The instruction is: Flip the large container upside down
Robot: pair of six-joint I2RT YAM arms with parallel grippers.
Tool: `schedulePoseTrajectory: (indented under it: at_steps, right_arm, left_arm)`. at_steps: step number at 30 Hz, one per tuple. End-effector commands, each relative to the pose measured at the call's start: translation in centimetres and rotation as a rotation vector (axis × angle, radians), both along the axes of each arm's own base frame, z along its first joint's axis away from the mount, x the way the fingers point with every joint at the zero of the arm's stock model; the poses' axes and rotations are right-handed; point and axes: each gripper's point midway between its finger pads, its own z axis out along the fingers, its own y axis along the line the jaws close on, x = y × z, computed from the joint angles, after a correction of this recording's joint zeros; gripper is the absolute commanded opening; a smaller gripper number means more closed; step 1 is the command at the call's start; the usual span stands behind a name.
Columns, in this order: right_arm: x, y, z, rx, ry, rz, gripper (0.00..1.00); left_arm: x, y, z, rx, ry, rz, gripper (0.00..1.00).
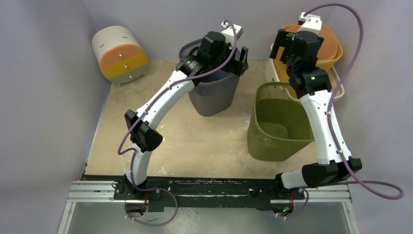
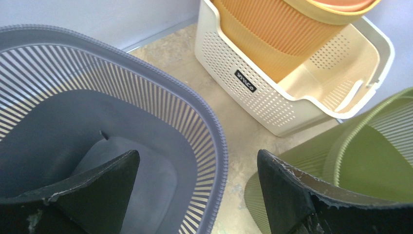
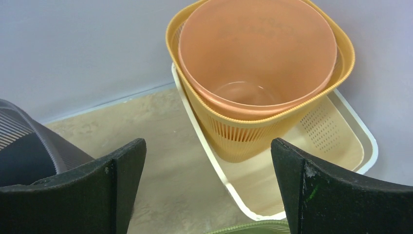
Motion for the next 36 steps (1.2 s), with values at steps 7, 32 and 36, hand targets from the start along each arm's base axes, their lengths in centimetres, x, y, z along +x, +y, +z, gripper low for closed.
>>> schedulePoseTrajectory:
  at_steps: [7,32,36]
  right_arm:
    - [-0.6,-0.9,0.6,0.024,-0.036,0.002,1.00]
    - [-1.3,-2.2,-0.3,0.022,-0.028,-0.018,0.99]
    - [-1.3,-2.0,-0.4,0.033,-0.029,-0.009,0.99]
  left_arm:
    - [2.4,-1.5,0.9,-0.049,-0.088,0.018,0.86]
    - [-0.4,8.1,-7.7,0.461,0.059,0.194,0.52]
    - [-1.4,9.8,-6.9,0.486,0.069,0.228,0.40]
